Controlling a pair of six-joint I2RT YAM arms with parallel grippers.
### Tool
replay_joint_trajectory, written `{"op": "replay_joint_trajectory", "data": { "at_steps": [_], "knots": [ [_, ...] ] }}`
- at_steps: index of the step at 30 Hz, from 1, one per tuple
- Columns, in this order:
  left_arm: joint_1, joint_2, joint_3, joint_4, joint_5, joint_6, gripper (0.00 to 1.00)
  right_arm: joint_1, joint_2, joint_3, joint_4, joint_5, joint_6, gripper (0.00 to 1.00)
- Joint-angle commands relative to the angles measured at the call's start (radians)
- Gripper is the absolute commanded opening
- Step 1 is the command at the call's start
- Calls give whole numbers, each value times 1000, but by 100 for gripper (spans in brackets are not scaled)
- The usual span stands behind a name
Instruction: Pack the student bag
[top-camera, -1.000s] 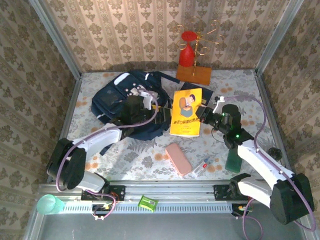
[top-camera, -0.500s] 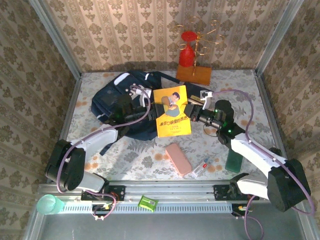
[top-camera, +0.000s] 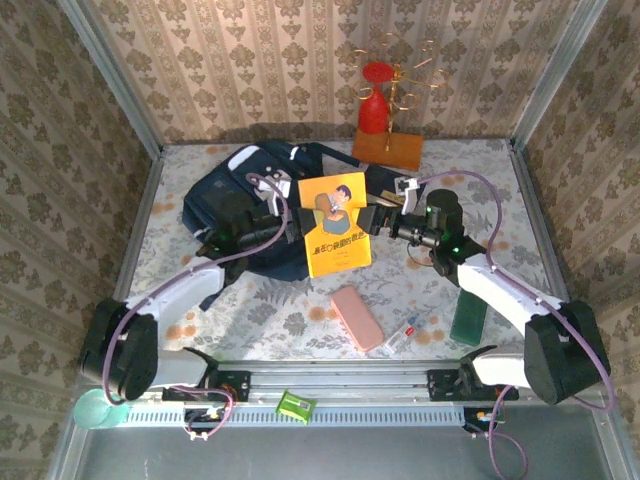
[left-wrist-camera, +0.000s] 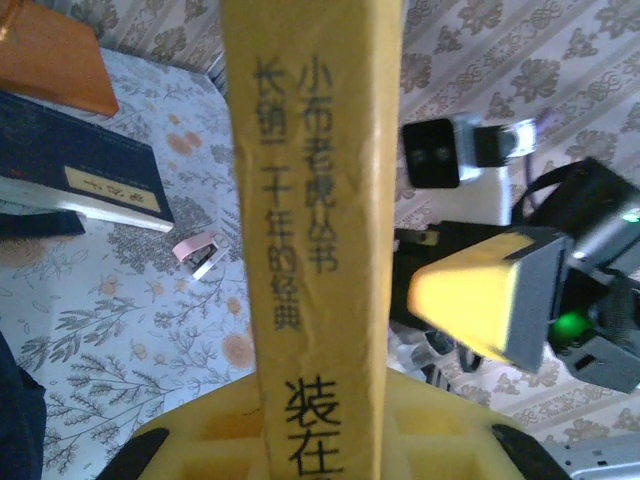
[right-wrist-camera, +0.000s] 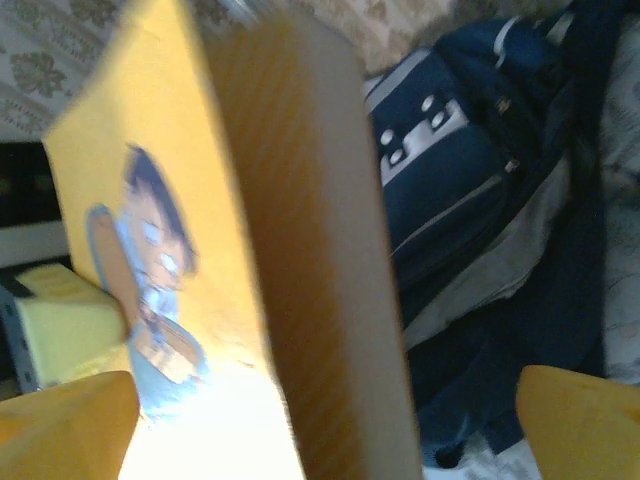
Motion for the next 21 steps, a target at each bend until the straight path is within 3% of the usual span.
{"op": "replay_joint_trajectory", "data": {
  "at_steps": [1,4,10,13,17,19,21],
  "knots": [
    [7,-76,13,51,32,19,0,33,30,-2,51,-90,-26,100],
    [8,-104,7,58,36,-2,0,49,57,-6,135,-148,-9,100],
    [31,-126,-13,104,25,-50,0,94,167,-21,517,-318,193,95],
    [52,-123,-31,104,1,-60,0,84,204,-43,715,-336,319,72],
    [107,-100,-47,38,-48,-29,0,60,213,-66,783,-294,385,32],
    [113,-85,-47,-27,-67,21,13,48,208,-71,758,-267,384,11],
    [112,-73,-35,-135,-121,113,35,25,196,-72,679,-225,377,4]
  ]
}}
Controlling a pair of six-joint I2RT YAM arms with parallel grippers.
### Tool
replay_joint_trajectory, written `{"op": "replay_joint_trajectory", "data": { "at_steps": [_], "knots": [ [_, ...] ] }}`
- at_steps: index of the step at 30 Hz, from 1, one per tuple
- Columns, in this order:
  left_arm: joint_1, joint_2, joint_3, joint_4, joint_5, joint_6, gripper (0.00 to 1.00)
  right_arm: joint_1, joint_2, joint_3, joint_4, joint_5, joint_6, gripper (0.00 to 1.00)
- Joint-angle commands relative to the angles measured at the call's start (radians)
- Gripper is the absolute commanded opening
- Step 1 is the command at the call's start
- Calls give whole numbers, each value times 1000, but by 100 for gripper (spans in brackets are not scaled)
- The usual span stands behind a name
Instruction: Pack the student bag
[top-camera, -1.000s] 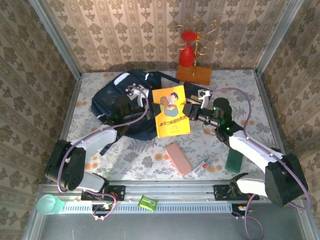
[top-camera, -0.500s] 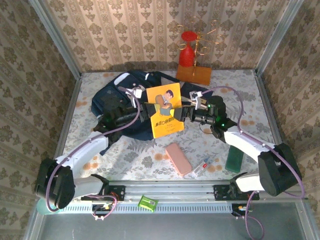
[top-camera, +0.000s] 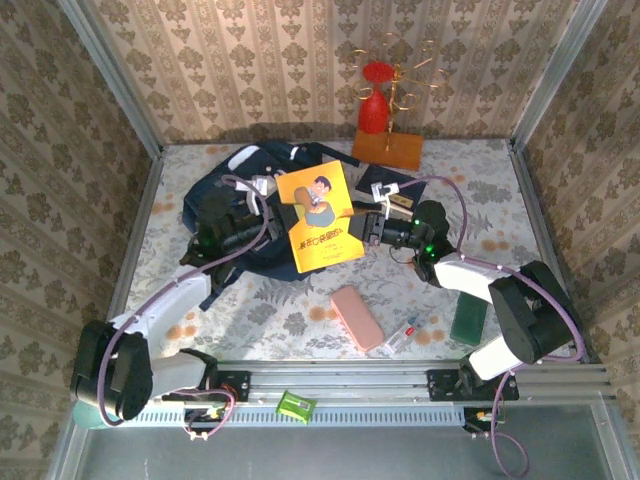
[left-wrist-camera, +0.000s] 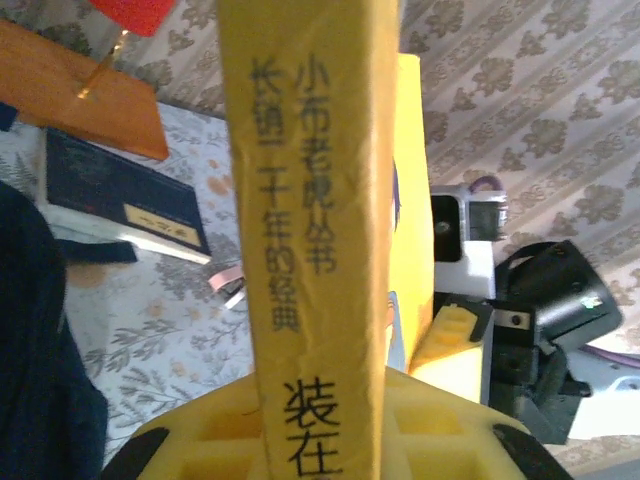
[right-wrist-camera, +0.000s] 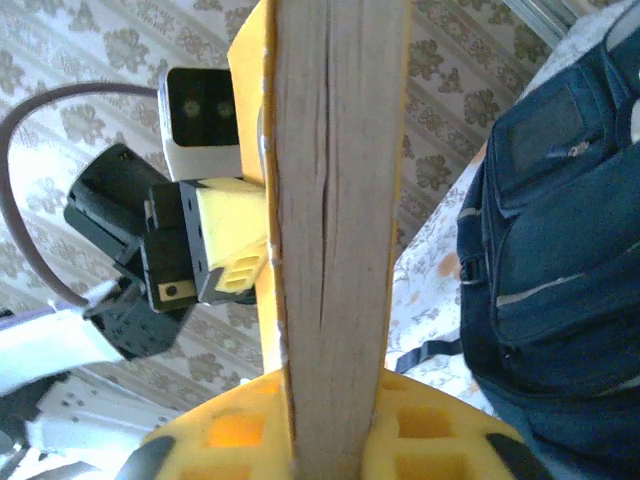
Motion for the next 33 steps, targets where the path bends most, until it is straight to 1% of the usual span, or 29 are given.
{"op": "replay_joint_trajectory", "data": {
  "at_steps": [1,2,3,4,5,6,8,10,12,14,17,20,22,28,31,33],
  "knots": [
    [9,13,29,-177,-121,175,43,-45,-27,1,-3,51,29,3],
    [-1,18,52,-274,-180,253,52,-70,-41,2,-74,71,22,1],
    [-19,29,80,-370,-260,338,59,-93,-59,2,-153,100,13,0],
    [-35,43,106,-458,-333,399,63,-121,-77,-1,-207,118,3,0],
    [-86,69,136,-528,-422,474,69,-149,-98,-6,-258,132,-9,0],
    [-117,100,165,-582,-502,535,72,-178,-116,-11,-313,149,-20,0],
    [-161,183,227,-656,-592,610,74,-227,-176,-15,-420,183,-46,0],
    [-202,272,291,-697,-635,651,74,-270,-227,-19,-519,226,-82,0],
    [-233,343,336,-707,-673,673,74,-293,-268,-12,-624,269,-135,0],
    [-255,409,378,-714,-709,690,73,-299,-298,-3,-702,292,-181,0],
    [-270,497,445,-750,-787,714,68,-303,-325,-15,-743,303,-206,0],
    [-279,557,493,-765,-848,739,58,-307,-328,-29,-752,299,-215,0],
    [-282,586,515,-771,-867,748,50,-309,-325,-40,-743,293,-210,0],
    [-284,616,547,-776,-878,762,39,-309,-299,-61,-707,278,-193,0],
    [-285,633,570,-797,-879,768,30,-309,-285,-67,-692,270,-185,0],
    [-287,636,579,-803,-882,774,26,-308,-277,-69,-684,264,-183,0]
  ]
}}
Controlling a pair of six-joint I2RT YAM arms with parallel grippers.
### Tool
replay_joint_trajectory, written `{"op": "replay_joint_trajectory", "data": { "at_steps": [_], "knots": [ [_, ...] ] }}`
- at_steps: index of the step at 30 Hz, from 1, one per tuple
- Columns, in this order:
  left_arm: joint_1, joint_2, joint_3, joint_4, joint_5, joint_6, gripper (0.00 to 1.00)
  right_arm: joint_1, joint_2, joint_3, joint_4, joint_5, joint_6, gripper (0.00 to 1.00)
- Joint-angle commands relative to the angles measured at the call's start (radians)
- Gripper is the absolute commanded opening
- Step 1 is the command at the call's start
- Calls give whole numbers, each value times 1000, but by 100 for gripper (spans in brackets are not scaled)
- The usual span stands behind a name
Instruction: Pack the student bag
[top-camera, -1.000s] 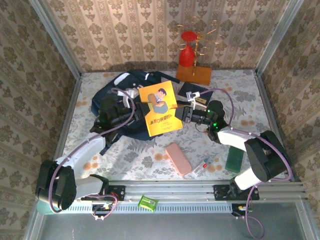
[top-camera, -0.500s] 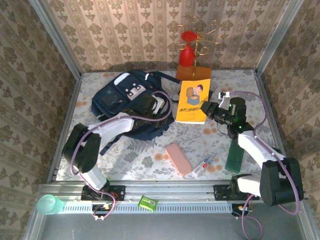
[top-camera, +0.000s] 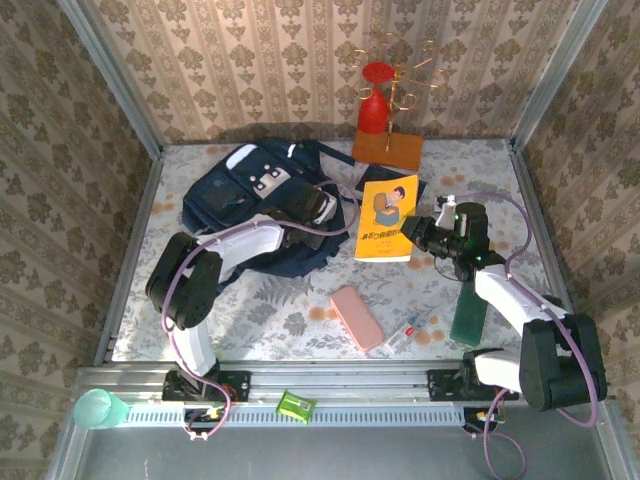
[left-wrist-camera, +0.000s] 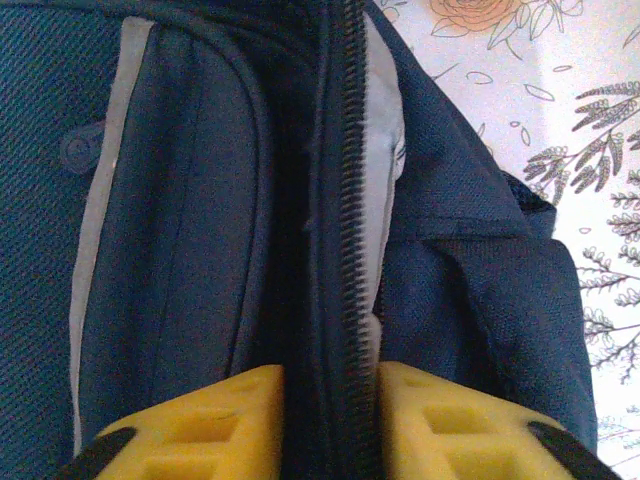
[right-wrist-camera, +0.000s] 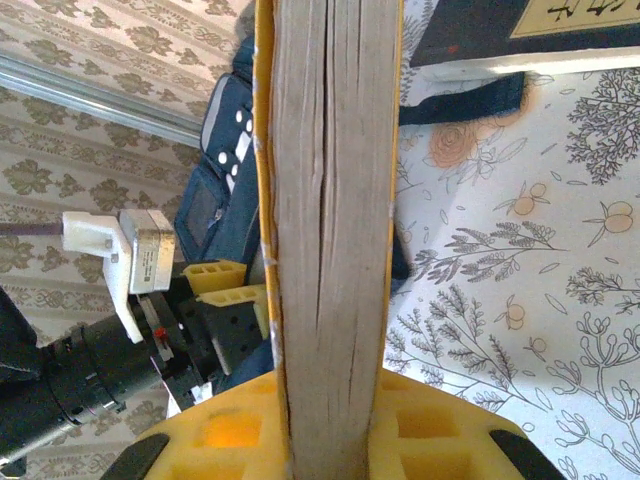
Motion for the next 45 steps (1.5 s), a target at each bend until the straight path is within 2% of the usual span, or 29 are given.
{"op": "replay_joint_trajectory", "data": {
  "at_steps": [1,6,11,14,16,19,23,27,31,34,41,45],
  "knots": [
    [-2,19,31,-31,-47,26,25,-3,11,2,88,-29,2,0],
    [-4,-12,38,-37,-67,36,1,0,23,3,72,-56,-12,0],
    [-17,-127,9,-23,-180,82,0,39,41,39,3,-125,-47,0],
    [-35,-213,-21,24,-311,170,0,92,61,71,-34,-164,-54,0],
    [-45,-262,-33,60,-385,247,0,142,89,83,-13,-180,-30,0],
    [-52,-320,-35,100,-422,322,0,201,132,91,77,-205,32,0],
    [-48,-363,-51,102,-343,308,0,223,151,119,87,-199,40,0],
    [-28,-364,-74,50,-152,194,0,214,137,132,-16,-148,-27,0],
    [18,-355,-113,71,107,74,0,179,112,118,-55,-133,-48,0],
    [52,-318,-120,78,231,13,0,159,94,126,-136,-96,-98,0],
    [98,-204,-84,26,262,3,0,148,96,127,-181,-64,-144,0],
    [118,-158,-70,19,290,-1,3,148,118,128,-170,-69,-145,0]
  ]
}}
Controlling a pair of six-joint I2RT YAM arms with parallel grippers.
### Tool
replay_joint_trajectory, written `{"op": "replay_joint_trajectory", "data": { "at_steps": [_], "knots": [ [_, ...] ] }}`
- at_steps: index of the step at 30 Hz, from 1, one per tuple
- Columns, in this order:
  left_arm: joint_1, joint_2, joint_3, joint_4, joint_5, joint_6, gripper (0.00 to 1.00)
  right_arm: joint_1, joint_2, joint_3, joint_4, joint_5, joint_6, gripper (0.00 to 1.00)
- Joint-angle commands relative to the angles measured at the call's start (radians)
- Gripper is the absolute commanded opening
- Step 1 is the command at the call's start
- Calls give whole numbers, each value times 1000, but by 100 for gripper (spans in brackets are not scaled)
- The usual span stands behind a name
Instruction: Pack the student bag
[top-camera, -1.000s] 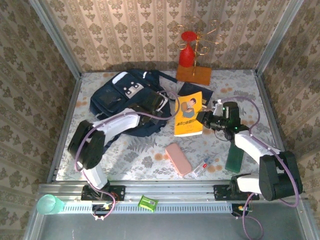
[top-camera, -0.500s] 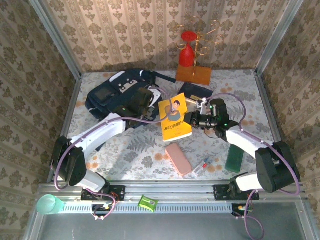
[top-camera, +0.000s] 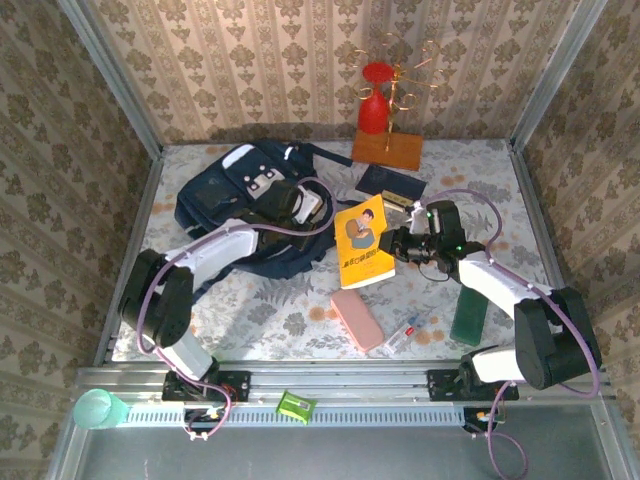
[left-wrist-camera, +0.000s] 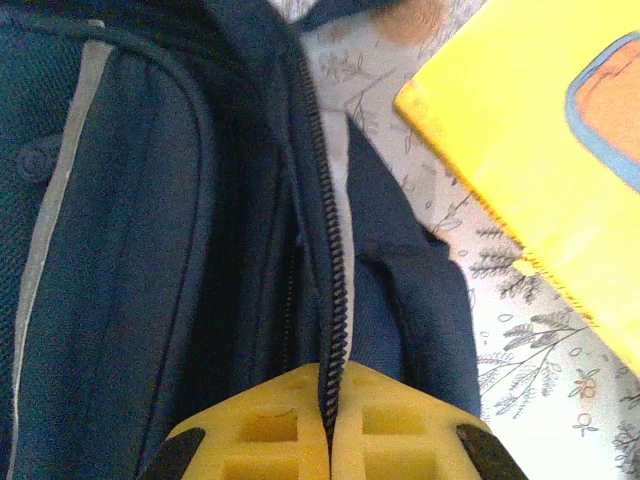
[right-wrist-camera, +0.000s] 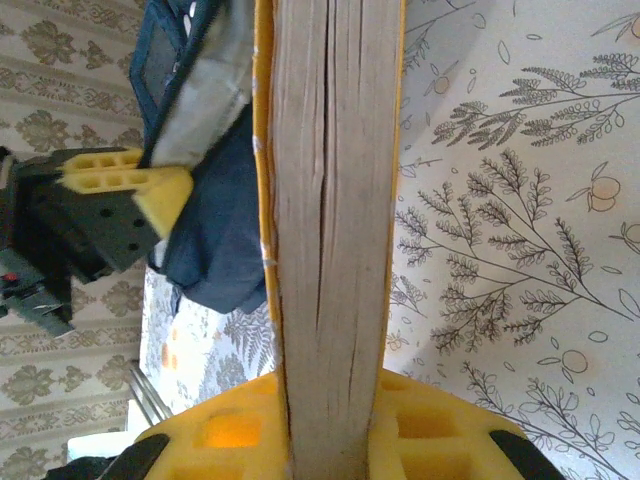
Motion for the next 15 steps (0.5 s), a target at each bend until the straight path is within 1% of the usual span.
{"op": "replay_joint_trajectory", "data": {
  "at_steps": [1,4,11,15],
  "knots": [
    [17,14,55,16,50,-25,5,-1,-1,28,33,-10,-28,0],
    [20,35,66,11,51,-24,10,0,8,30,38,-10,-29,0],
    [28,70,91,3,61,-24,19,-1,24,30,49,-16,-29,0],
    [30,91,106,-5,59,-18,20,-1,28,24,58,-16,-25,0]
  ]
}}
